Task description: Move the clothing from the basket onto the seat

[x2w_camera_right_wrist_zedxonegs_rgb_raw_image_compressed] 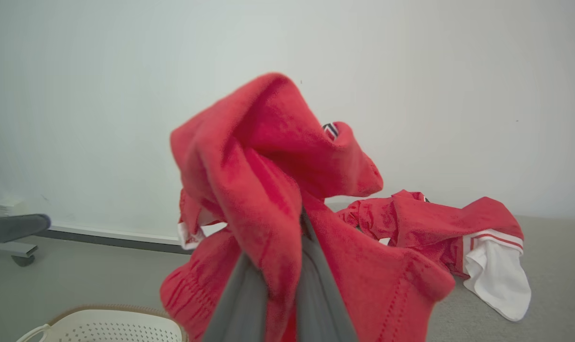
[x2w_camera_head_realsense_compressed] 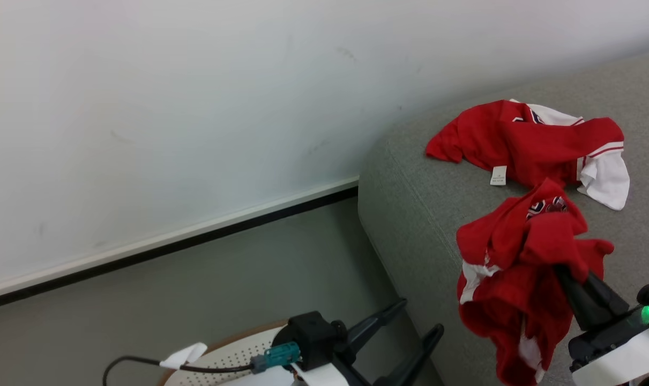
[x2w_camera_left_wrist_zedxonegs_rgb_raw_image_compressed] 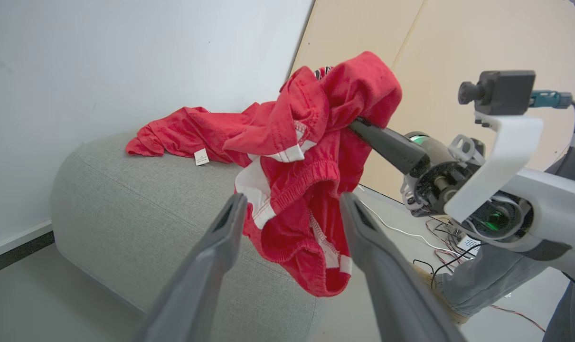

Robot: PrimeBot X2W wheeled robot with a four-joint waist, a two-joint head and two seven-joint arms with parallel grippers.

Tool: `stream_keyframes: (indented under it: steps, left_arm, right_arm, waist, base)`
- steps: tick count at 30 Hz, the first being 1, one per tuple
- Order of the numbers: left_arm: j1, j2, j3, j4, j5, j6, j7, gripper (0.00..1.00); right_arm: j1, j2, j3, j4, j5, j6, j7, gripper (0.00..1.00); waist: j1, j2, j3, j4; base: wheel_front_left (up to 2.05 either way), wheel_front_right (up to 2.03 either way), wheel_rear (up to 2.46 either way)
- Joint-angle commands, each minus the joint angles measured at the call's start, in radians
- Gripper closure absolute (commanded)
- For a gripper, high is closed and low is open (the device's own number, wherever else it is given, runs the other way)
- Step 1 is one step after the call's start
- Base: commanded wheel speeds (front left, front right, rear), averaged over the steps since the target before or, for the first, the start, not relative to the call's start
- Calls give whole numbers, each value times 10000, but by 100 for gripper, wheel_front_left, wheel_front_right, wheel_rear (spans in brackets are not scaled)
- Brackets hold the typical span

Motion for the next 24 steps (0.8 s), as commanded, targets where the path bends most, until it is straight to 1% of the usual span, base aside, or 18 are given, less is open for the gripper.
stream_keyframes:
  steps: [1,3,6,11,15,18,22,24]
  left_arm:
    - [-143,39,-4,-46,114,-17,39,0]
    - [-517,76,7,-193,231,-58,166,0]
    - [-1063,208,24,-447,448,-116,418,0]
    - [-2210,423,-5,-895,788,-286,946,0]
    - [-3055,546,-72,-1201,981,-435,1342,0]
    - [-3573,645,-94,-1372,1046,-510,1533,0]
    - [-4142,722,-11,-1594,1099,-517,1736,0]
    - [-4313,748,122,-1700,1100,-420,1787,0]
  right_arm:
    - [-143,70,-132,17,-109,-23,20,100]
    - [-417,261,-593,44,-334,-23,49,100]
    - [-948,714,-1308,157,-570,-23,87,100]
    - [-2458,1330,-2712,643,-1185,-23,195,100]
    - [-3855,1578,-3812,1095,-1777,-23,469,100]
    - [-4943,1669,-4655,1506,-2143,-23,746,100]
    - [-6521,1387,-5713,2223,-2527,-23,1134,100]
    - [-7249,1187,-6147,2628,-2825,-23,1172,100]
  waist:
    - [0,-1,264,-136]
    - [0,-1,786,-160]
    - [0,-1,1664,-197]
    - [0,-1,3171,-67]
    - [0,-1,4136,145]
    - [0,-1,4670,287]
    - [0,-1,5377,500]
    - [0,-1,5742,613]
  base:
    - [0,0,0]
    - [0,0,0]
    - [0,0,0]
    - [0,0,0]
    - [0,0,0]
    - [0,0,0]
    - [0,0,0]
    - [0,0,0]
